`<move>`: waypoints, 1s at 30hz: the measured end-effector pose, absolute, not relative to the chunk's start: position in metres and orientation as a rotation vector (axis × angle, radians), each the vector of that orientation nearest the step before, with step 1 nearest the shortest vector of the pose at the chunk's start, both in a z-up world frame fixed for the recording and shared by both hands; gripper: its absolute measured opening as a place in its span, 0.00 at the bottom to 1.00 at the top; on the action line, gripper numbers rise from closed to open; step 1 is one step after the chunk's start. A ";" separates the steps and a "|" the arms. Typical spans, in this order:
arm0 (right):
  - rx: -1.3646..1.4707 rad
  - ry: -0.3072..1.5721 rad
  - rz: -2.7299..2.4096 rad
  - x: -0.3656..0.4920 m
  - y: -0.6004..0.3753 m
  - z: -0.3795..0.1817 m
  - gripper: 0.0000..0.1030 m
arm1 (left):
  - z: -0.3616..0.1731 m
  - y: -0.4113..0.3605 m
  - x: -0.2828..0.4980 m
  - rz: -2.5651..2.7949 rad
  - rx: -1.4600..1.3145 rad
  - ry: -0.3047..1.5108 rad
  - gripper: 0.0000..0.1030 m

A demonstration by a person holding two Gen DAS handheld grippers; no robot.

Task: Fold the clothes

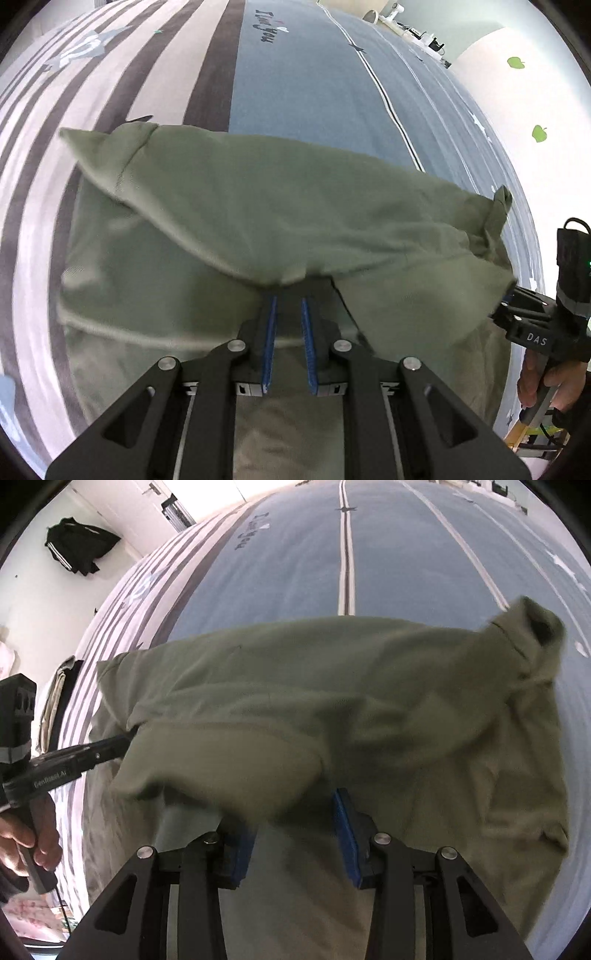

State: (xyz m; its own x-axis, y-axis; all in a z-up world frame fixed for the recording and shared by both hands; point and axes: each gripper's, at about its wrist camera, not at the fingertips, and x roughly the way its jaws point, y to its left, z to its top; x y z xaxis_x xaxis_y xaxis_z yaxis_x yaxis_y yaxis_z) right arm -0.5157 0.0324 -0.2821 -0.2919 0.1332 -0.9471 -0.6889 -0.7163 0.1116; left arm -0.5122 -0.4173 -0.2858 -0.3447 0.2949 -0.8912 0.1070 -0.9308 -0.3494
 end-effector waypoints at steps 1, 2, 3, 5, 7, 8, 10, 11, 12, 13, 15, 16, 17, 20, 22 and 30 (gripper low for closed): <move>-1.423 0.704 2.052 -0.511 0.028 -0.277 0.36 | -0.280 -0.418 -0.511 2.442 -1.712 -0.533 0.11; -1.409 0.697 2.062 -0.500 0.019 -0.271 0.35 | -0.274 -0.418 -0.510 2.458 -1.699 -0.531 0.11; -1.390 0.684 2.070 -0.485 0.013 -0.264 0.35 | -0.268 -0.419 -0.508 2.478 -1.682 -0.542 0.11; -1.354 0.661 2.077 -0.486 0.013 -0.247 0.35 | -0.256 -0.420 -0.510 2.506 -1.625 -0.588 0.11; -1.298 0.669 2.075 -0.479 0.025 -0.233 0.36 | -0.246 -0.414 -0.527 2.515 -1.576 -0.618 0.12; -1.265 0.681 2.071 -0.477 0.034 -0.226 0.36 | -0.244 -0.409 -0.535 2.517 -1.558 -0.623 0.12; -1.218 0.660 2.031 -0.492 0.058 -0.220 0.40 | -0.243 -0.397 -0.551 2.514 -1.536 -0.608 0.12; -1.206 0.639 1.997 -0.494 0.071 -0.219 0.42 | -0.244 -0.388 -0.560 2.501 -1.528 -0.601 0.13; -1.193 0.619 1.963 -0.497 0.084 -0.218 0.42 | -0.247 -0.380 -0.568 2.481 -1.532 -0.606 0.13; -1.203 0.604 1.911 -0.501 0.099 -0.221 0.42 | -0.253 -0.372 -0.573 2.449 -1.545 -0.632 0.13; -1.212 0.590 1.817 -0.509 0.127 -0.228 0.42 | -0.268 -0.357 -0.582 2.367 -1.569 -0.698 0.13; -1.203 0.598 1.797 -0.509 0.138 -0.229 0.42 | -0.273 -0.349 -0.583 2.350 -1.590 -0.688 0.13; -1.194 0.607 1.778 -0.509 0.149 -0.230 0.42 | -0.277 -0.342 -0.583 2.341 -1.608 -0.661 0.13; -1.223 0.571 1.755 -0.511 0.163 -0.239 0.42 | -0.290 -0.328 -0.579 2.338 -1.647 -0.564 0.13; -1.264 0.538 1.717 -0.505 0.160 -0.243 0.42 | -0.293 -0.328 -0.572 2.338 -1.659 -0.564 0.13; -1.309 0.619 1.575 -0.428 0.106 -0.256 0.42 | -0.289 -0.345 -0.547 2.338 -1.679 -0.611 0.13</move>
State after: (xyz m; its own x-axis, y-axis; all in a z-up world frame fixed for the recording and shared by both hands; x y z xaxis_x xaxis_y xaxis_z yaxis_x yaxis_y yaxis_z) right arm -0.4278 0.1059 -0.2559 0.0373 0.3479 -0.9368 -0.8929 -0.4094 -0.1876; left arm -0.5467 -0.3446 -0.2894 -0.3357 0.3919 -0.8566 0.0773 -0.8948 -0.4397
